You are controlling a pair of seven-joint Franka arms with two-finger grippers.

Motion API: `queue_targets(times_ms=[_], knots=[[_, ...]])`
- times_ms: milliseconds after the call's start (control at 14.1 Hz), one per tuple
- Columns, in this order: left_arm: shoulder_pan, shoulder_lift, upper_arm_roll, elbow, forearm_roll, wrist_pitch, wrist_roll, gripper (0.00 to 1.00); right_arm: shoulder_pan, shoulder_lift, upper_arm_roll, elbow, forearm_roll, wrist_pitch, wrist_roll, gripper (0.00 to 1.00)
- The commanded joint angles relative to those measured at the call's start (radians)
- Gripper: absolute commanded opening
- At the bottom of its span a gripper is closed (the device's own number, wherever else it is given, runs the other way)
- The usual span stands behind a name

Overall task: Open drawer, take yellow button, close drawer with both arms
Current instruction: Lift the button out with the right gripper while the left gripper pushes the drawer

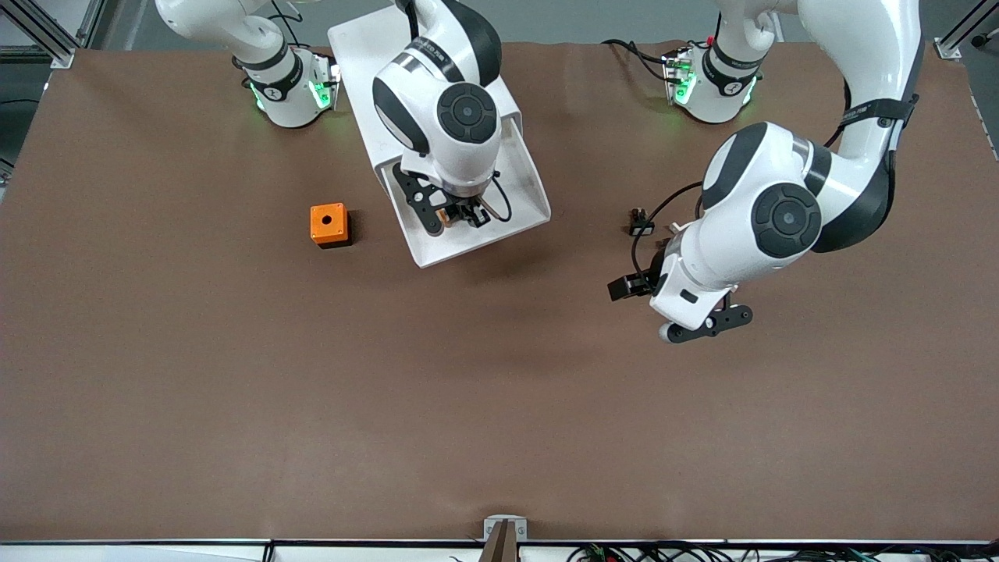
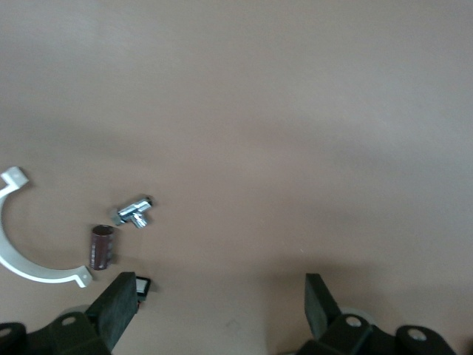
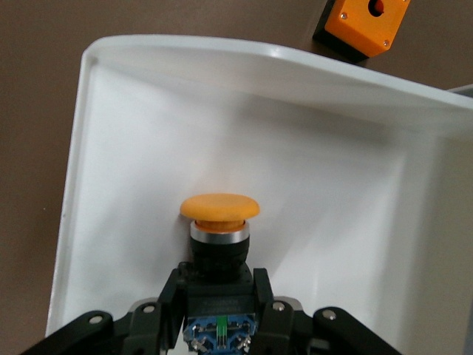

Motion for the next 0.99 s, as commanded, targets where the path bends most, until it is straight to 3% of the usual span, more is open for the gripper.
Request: queue_targets(times_ms=[0, 283, 496, 708, 921], knots=[[-0.015, -0.003, -0.007, 0.006, 0.061, 0.002, -0.088, 1.00, -0.010, -0.004, -0.002, 0.048, 0.006, -0.036, 0.009, 0.16], [-0.052, 0.010, -0.009, -0.004, 0.109, 0.089, -0.177, 1.00, -0.084, -0.004, -0.002, 0.218, 0.026, -0.243, -0.019, 0.16], [-0.118, 0.049, -0.009, -0.005, 0.136, 0.173, -0.295, 1.00, -0.183, -0.008, -0.002, 0.333, 0.061, -0.401, -0.153, 0.17], [-0.196, 0.111, -0.009, -0.004, 0.191, 0.270, -0.405, 1.00, -0.295, -0.028, -0.005, 0.338, 0.065, -0.487, -0.417, 0.17], [-0.233, 0.183, -0.010, 0.001, 0.217, 0.293, -0.398, 1.00, -0.420, -0.057, -0.011, 0.333, 0.059, -0.515, -0.699, 0.17]])
